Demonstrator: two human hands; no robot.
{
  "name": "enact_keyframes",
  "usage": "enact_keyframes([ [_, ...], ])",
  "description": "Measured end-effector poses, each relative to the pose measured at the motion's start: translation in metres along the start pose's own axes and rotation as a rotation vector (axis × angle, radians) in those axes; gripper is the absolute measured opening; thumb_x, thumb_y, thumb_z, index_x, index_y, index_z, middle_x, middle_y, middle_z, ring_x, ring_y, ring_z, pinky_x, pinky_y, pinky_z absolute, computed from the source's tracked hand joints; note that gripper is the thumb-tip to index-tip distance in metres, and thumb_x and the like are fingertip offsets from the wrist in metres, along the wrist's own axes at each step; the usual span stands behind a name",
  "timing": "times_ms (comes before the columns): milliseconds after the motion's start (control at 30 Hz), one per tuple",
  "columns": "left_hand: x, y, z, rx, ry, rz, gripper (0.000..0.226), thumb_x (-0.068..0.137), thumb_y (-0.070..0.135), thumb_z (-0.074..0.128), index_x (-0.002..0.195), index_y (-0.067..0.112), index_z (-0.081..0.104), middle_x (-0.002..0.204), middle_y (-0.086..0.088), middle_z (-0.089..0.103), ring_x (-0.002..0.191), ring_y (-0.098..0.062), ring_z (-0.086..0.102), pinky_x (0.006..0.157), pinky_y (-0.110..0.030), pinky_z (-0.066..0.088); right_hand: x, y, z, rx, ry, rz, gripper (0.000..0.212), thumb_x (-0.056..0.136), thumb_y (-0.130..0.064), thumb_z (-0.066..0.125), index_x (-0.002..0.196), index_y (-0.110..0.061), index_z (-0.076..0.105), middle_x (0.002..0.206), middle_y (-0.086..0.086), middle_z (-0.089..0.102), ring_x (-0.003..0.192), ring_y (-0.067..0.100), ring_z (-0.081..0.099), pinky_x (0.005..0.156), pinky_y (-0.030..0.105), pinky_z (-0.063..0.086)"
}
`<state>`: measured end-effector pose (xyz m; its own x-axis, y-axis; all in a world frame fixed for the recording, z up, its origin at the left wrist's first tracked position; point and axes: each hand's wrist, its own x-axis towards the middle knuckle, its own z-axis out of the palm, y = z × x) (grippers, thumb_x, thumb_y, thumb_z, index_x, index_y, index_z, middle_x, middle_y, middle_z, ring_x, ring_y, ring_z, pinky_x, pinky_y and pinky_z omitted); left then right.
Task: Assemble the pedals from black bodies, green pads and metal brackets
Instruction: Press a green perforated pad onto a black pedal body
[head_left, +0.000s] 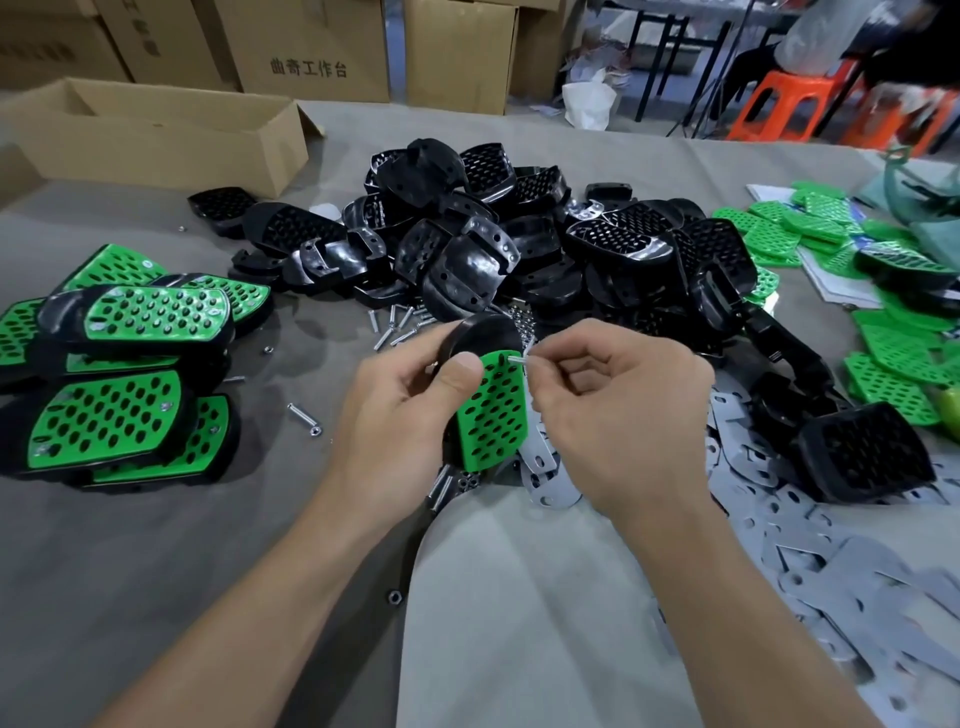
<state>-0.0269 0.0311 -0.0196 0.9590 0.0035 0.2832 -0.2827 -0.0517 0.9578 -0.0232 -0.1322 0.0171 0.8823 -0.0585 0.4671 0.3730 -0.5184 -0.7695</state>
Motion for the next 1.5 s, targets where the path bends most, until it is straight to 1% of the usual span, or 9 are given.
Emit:
enact_keyframes([
  [133,-0.005,0.0,0.002,0.106,0.025,0.086,0.02,0.098,0.039,0.06,0.11,0.032,0.074,0.093,-0.003,0.074,0.087,-0.024,0.067,0.078,-0.044,0.054,-0.004,-0.002,0.008,-0.024,-0.009,0.035,0.011,0.08,-0.017,0.076,0.072,-0.023,0.072,0.064,-0.016,0.069,0.054,0.005,0.067,0.053,0.026,0.056],
  [300,-0.008,0.003,0.003,0.198,0.027,0.11,0.027,0.099,0.033,0.062,0.122,0.027,0.073,0.091,0.007,0.074,0.085,-0.014,0.067,0.075,-0.03,0.051,0.002,-0.003,0.004,0.548,-0.1,0.462,0.018,0.083,0.004,0.07,0.07,-0.009,0.073,0.058,0.01,0.069,0.049,0.021,0.068,0.049,0.026,0.053],
  [467,-0.005,0.006,0.003,0.063,0.038,0.096,0.016,0.098,0.021,0.063,0.105,0.025,0.077,0.092,-0.008,0.074,0.082,-0.006,0.064,0.073,-0.022,0.051,0.001,-0.001,0.002,-0.084,-0.091,-0.082,0.008,0.081,-0.014,0.075,0.077,-0.02,0.072,0.065,-0.012,0.069,0.058,0.01,0.068,0.061,0.038,0.058],
  [633,-0.009,0.004,0.002,0.156,0.028,0.162,0.02,0.1,0.031,0.06,0.115,0.032,0.074,0.095,0.004,0.075,0.087,-0.012,0.069,0.074,-0.027,0.052,0.009,-0.002,-0.006,0.545,-0.157,0.401,0.019,0.078,0.01,0.071,0.07,-0.007,0.074,0.061,0.011,0.071,0.05,0.02,0.067,0.051,0.027,0.054],
  [800,-0.008,-0.002,0.003,0.277,0.083,0.177,0.022,0.099,0.031,0.06,0.114,0.043,0.07,0.095,0.007,0.075,0.086,-0.017,0.069,0.074,-0.04,0.056,-0.001,0.0,0.003,-0.085,-0.089,-0.021,0.011,0.08,-0.011,0.075,0.075,-0.02,0.074,0.064,-0.01,0.07,0.058,0.011,0.069,0.058,0.034,0.058],
  [967,-0.011,-0.004,0.004,0.384,0.138,0.183,0.033,0.093,0.037,0.059,0.121,0.054,0.065,0.096,0.011,0.076,0.082,-0.018,0.072,0.074,-0.041,0.059,0.007,-0.001,0.005,0.708,-0.173,0.653,0.023,0.083,0.007,0.068,0.066,-0.009,0.071,0.061,0.012,0.07,0.052,0.022,0.066,0.051,0.027,0.055],
  [1167,-0.013,-0.003,0.006,0.436,0.183,0.191,0.039,0.089,0.038,0.058,0.127,0.041,0.066,0.089,0.009,0.076,0.074,-0.014,0.07,0.071,-0.035,0.058,-0.003,0.004,0.015,-0.162,-0.09,0.035,0.019,0.086,-0.01,0.068,0.071,-0.018,0.062,0.055,-0.006,0.063,0.05,0.012,0.06,0.05,0.026,0.048],
  [1333,-0.02,0.003,0.007,0.681,0.246,0.358,0.043,0.092,0.035,0.062,0.134,0.03,0.068,0.077,0.005,0.074,0.067,-0.008,0.065,0.065,-0.016,0.05,0.009,0.0,0.01,1.002,-0.204,0.886,0.022,0.088,0.01,0.058,0.071,-0.003,0.064,0.056,0.01,0.062,0.042,0.012,0.057,0.041,0.018,0.045],
  [1500,-0.016,0.003,0.012,0.587,0.277,0.151,0.041,0.086,0.045,0.056,0.126,0.045,0.068,0.069,0.004,0.068,0.058,-0.012,0.06,0.06,-0.027,0.053,-0.002,0.011,0.018,-0.049,-0.048,-0.08,0.021,0.085,-0.003,0.067,0.07,-0.015,0.06,0.053,-0.005,0.058,0.045,0.013,0.055,0.045,0.024,0.042],
])
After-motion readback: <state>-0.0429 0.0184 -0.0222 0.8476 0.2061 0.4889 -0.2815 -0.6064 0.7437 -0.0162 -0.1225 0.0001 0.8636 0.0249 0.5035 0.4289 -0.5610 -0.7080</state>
